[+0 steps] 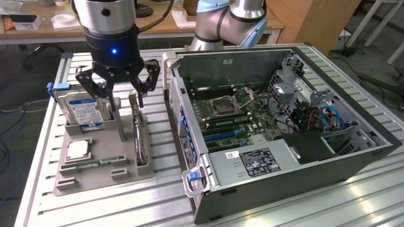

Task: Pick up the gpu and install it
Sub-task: 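Pick up the gpu and move the gpu toward the slot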

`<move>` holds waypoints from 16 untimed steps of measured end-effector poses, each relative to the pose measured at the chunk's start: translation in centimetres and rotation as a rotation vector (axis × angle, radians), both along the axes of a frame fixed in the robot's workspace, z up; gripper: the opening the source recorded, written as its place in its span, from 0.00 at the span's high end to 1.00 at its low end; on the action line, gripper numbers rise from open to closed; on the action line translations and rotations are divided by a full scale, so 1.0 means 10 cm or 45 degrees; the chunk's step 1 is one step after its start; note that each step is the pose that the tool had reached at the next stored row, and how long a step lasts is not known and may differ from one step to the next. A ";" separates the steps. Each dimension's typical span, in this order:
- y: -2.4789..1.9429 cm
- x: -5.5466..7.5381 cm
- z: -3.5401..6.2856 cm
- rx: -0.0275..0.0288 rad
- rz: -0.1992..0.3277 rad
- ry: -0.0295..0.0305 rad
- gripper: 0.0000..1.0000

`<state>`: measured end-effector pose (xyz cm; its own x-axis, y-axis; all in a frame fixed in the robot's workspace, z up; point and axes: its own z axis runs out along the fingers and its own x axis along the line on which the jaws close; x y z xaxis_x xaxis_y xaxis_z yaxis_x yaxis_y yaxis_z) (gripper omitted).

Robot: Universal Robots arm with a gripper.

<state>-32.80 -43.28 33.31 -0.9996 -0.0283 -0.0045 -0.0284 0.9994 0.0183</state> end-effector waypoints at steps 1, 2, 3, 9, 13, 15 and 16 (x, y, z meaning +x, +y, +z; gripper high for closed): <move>-0.007 0.00 -0.018 0.0000 0.001 0.0000 0.41; -0.014 0.00 -0.036 0.0000 0.001 0.0000 0.41; -0.020 0.00 -0.054 0.0000 0.002 0.0001 0.41; -0.054 0.00 -0.163 0.0000 0.004 0.0001 0.41; -0.077 0.00 -0.237 0.0000 0.005 0.0001 0.41; -0.088 0.00 -0.273 0.0000 0.005 0.0001 0.41; -0.094 0.00 -0.290 0.0000 0.005 0.0002 0.41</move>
